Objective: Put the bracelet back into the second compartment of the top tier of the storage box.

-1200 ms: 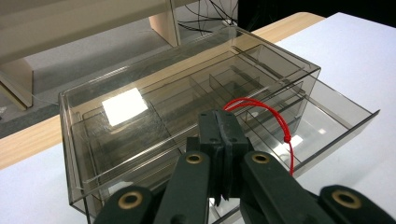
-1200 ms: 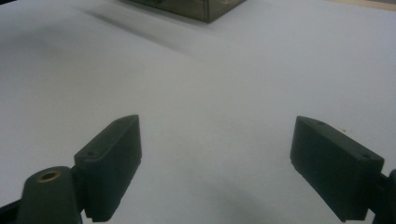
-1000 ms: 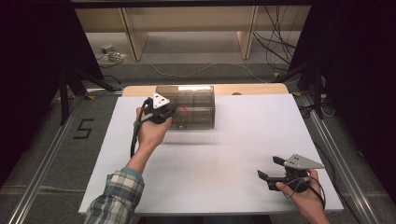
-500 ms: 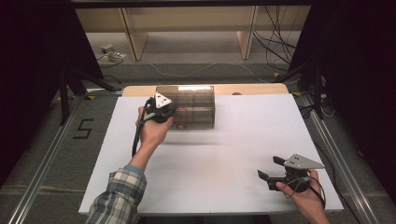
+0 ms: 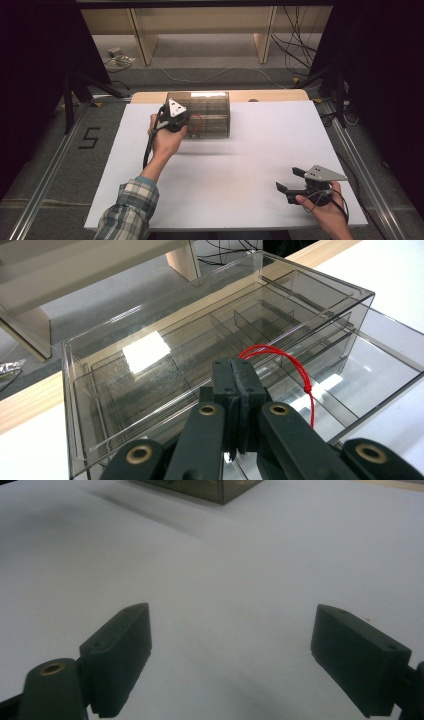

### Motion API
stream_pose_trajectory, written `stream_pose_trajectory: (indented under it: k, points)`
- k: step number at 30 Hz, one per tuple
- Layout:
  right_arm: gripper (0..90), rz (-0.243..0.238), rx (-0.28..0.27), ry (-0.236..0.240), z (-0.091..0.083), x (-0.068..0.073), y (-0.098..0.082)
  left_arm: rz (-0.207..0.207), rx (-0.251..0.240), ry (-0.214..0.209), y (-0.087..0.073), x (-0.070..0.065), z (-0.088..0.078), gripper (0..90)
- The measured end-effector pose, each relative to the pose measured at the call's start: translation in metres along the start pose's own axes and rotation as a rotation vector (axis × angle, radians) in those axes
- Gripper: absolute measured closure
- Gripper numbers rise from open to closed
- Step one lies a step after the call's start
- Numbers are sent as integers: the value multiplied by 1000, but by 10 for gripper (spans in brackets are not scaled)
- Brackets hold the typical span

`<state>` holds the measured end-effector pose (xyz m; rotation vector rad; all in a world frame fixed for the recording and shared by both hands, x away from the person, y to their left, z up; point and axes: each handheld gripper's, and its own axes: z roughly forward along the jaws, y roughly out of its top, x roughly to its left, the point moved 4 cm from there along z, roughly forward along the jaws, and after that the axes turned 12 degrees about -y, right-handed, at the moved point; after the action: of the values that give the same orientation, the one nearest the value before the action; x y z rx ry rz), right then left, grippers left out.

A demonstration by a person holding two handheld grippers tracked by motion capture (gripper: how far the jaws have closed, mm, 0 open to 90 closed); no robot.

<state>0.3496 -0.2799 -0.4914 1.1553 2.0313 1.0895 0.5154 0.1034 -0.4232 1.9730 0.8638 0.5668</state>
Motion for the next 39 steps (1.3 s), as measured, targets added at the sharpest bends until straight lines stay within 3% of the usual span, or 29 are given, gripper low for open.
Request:
stream_pose_trajectory:
  k: [14, 39]
  points:
    - [173, -1, -2, 1, 0, 0, 0, 38, 13, 13, -1, -3, 7, 897]
    - [173, 2, 2, 1, 0, 0, 0, 67, 80, -16, -7, -7, 12, 896]
